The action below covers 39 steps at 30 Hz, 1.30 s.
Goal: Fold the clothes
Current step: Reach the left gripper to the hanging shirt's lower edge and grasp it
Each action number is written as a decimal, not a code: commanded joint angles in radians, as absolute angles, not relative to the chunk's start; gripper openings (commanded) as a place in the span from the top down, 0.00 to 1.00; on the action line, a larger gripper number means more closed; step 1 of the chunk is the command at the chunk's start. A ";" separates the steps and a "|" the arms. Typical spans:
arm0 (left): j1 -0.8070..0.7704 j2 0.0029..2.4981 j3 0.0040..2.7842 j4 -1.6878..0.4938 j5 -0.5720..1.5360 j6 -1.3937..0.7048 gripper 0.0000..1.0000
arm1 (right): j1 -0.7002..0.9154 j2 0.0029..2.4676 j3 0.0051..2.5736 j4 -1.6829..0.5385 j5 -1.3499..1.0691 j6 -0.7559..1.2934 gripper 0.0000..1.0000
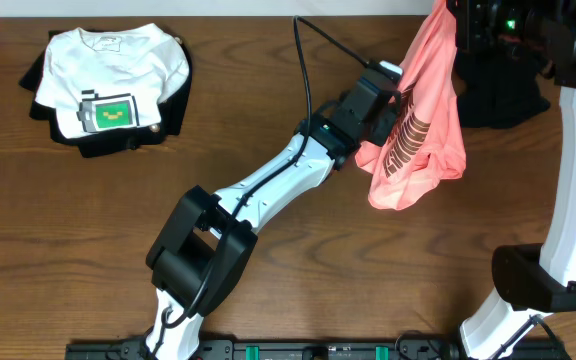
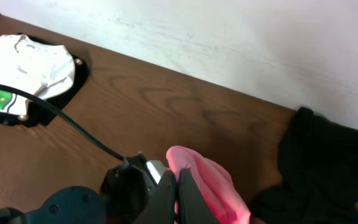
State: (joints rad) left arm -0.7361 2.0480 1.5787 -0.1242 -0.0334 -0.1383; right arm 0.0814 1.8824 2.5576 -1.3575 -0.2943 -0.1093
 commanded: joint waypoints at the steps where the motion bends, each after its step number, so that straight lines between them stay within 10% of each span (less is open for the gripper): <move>1: -0.735 2.054 1.574 -0.138 -0.090 -0.139 0.50 | 0.076 1.868 2.571 -1.355 -0.295 -0.110 0.99; 39: -0.666 2.106 1.570 -0.253 -0.124 -0.132 0.53 | 0.076 1.868 2.571 -1.345 -0.295 -0.113 0.98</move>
